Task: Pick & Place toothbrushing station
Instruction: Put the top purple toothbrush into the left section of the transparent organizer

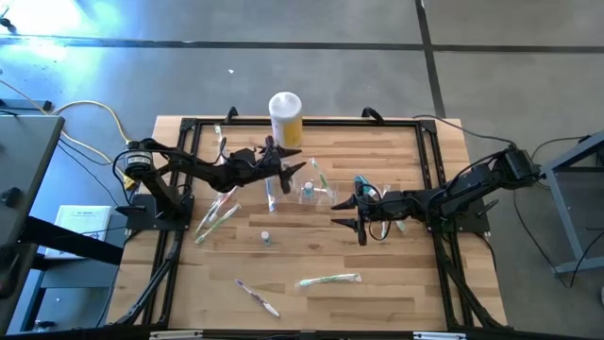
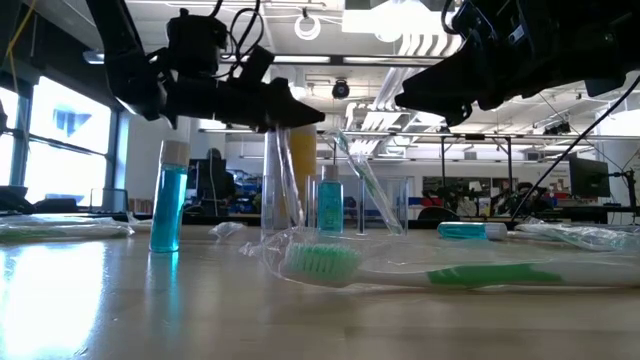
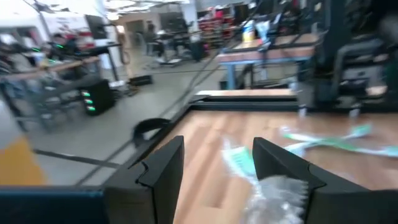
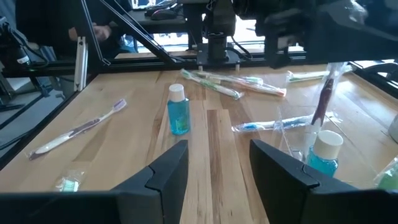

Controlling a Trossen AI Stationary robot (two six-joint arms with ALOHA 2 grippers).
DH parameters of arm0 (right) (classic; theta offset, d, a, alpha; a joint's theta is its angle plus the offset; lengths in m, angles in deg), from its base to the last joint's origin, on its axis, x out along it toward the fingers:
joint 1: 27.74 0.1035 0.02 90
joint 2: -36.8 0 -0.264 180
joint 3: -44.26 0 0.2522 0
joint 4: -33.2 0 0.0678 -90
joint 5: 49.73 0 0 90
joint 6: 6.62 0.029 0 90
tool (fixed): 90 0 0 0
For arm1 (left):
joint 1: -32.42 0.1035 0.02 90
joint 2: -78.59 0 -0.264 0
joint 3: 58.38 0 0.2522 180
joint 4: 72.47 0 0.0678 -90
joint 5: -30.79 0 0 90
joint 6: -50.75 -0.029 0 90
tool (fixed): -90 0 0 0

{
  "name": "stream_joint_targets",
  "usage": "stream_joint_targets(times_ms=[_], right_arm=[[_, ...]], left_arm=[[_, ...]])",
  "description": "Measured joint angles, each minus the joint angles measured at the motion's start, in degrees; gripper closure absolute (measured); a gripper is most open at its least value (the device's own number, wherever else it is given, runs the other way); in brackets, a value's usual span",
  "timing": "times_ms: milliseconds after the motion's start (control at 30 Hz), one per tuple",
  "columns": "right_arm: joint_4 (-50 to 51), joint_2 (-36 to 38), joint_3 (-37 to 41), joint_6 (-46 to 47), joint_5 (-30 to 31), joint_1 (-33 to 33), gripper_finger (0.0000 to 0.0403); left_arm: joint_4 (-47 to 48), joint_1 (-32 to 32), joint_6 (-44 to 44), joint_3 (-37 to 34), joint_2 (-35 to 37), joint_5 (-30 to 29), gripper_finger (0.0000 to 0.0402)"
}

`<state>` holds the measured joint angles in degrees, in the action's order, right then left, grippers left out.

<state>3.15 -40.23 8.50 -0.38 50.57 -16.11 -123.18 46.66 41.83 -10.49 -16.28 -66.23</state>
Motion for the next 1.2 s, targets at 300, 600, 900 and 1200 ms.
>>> stream_joint_targets(times_ms=[300,600,900,1200], right_arm=[[0.3,0.0,0.0,0.0,0.0,0.0,0.024],[0.3,0.0,0.0,0.0,0.0,0.0,0.024],[0.4,0.0,0.0,0.0,0.0,0.0,0.024],[1.5,0.0,0.0,0.0,0.0,0.0,0.024]], left_arm=[[3.2,0.0,-3.0,0.0,0.0,-0.8,0.0214],[2.7,0.0,-7.4,0.0,0.3,-0.8,0.0214],[1.8,0.0,-14.4,0.0,0.4,1.0,0.0215],[1.6,-0.5,-16.8,0.0,5.0,1.0,0.0215]])
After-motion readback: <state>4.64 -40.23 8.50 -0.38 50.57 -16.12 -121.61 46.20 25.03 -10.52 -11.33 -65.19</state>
